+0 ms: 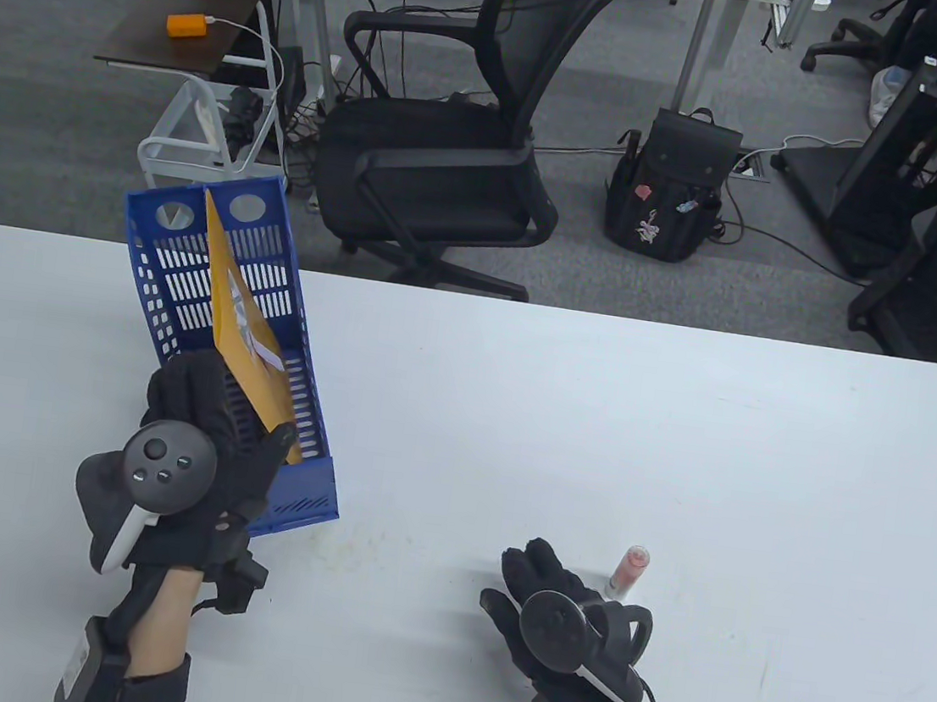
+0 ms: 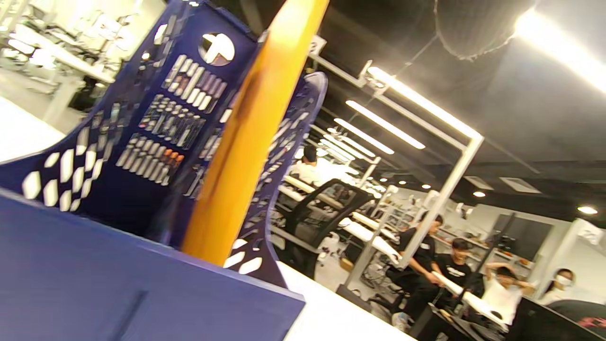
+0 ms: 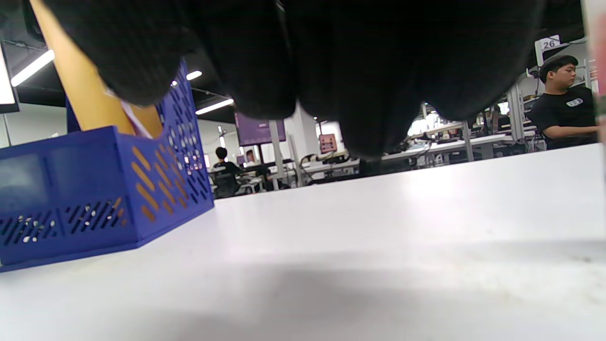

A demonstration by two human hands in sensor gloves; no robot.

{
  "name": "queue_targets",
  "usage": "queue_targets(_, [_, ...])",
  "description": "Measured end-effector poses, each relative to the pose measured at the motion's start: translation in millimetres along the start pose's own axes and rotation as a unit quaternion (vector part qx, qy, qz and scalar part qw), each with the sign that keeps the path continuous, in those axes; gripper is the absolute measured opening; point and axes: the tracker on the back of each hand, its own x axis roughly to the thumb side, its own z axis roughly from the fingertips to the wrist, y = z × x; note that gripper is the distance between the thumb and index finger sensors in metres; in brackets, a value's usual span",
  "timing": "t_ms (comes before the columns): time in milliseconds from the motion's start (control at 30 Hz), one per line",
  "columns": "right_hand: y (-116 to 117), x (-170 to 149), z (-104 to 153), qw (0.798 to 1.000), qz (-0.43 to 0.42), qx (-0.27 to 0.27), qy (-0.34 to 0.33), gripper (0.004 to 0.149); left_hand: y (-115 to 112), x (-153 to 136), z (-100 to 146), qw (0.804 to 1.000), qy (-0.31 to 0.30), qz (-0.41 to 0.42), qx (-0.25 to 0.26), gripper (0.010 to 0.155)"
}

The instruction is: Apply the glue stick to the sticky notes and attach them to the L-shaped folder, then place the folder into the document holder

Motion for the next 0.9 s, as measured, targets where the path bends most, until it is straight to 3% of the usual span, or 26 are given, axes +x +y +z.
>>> queue_targets(333, [-2,-1,1,1.0,0.006,-0.007,0.001,0.063,-39,44,39,0.993,-0.112,-0.033,0.016,0.094])
queue_targets(500, [-2,-2,1,1.0,0.009,-0.006,0.004,0.063,-72,53,49,0.986,-0.159,-0.044,-0.027,0.092])
queue_targets(600, [-3,-3,1,1.0,0.012,-0.004,0.007,0.064,-95,51,50,0.979,-0.178,-0.054,-0.079,0.091])
queue_targets(733, [-3,-3,1,0.999,0.028,0.017,0.006,0.076,-123,41,51,0.97,-0.189,-0.063,-0.143,0.087])
queue_targets(900, [2,-1,1,0.997,0.063,0.045,0.004,0.085,-150,26,54,0.958,-0.198,-0.095,-0.184,0.09])
